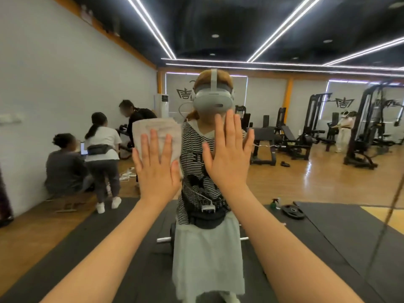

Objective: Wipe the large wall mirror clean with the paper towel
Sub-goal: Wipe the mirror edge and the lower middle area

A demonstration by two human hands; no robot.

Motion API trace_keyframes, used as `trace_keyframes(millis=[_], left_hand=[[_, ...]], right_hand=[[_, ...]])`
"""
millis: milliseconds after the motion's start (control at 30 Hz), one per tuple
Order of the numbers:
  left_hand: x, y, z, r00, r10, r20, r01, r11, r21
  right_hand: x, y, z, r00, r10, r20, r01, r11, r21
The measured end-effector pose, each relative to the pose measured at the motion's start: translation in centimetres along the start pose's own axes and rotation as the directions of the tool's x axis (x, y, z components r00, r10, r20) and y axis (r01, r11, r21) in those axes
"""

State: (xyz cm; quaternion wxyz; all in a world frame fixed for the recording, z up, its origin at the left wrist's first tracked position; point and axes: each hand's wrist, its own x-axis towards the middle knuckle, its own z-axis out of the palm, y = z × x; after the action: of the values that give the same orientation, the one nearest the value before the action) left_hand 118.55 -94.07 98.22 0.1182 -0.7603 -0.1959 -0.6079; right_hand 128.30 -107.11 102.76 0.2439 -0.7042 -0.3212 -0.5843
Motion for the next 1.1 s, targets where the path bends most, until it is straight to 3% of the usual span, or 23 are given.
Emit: trace_keyframes(millis=[233, 433, 500, 800, 967, 1100], left_hand=[[0.7, -0.2, -1.9, 0.993, -0.016, 0.117, 0.013, 1.0, 0.021], [1.0, 1.4, -1.1, 0.987, -0.135, 0.087, 0.131, 0.99, 0.046], [1.2, 2.0, -0.7, 0.979, -0.192, 0.061, 0.189, 0.98, 0.055], [2.1, 6.7, 0.5, 0.909, -0.417, 0.005, 0.417, 0.909, 0.006], [2.3, 15.5, 2.2, 0.982, -0.186, 0.031, 0.186, 0.982, 0.01], [2.2, 14.8, 2.2, 0.999, -0.003, 0.053, 0.001, 1.0, 0.027]], right_hand=[[-0.3, 4.7, -3.5, 0.978, -0.187, 0.092, 0.178, 0.979, 0.101], [-1.3, 15.9, -5.2, 1.0, -0.001, 0.028, 0.001, 1.0, 0.008], [-1.4, 18.6, -4.6, 0.999, -0.006, 0.042, 0.007, 1.0, -0.017], [-2.3, 19.5, -2.9, 0.998, -0.05, -0.029, 0.049, 0.998, -0.034], [-2.4, 19.5, -2.7, 0.998, -0.047, -0.041, 0.046, 0.999, -0.025], [-2.3, 19.7, -2.8, 0.998, -0.051, -0.04, 0.05, 0.998, -0.024]])
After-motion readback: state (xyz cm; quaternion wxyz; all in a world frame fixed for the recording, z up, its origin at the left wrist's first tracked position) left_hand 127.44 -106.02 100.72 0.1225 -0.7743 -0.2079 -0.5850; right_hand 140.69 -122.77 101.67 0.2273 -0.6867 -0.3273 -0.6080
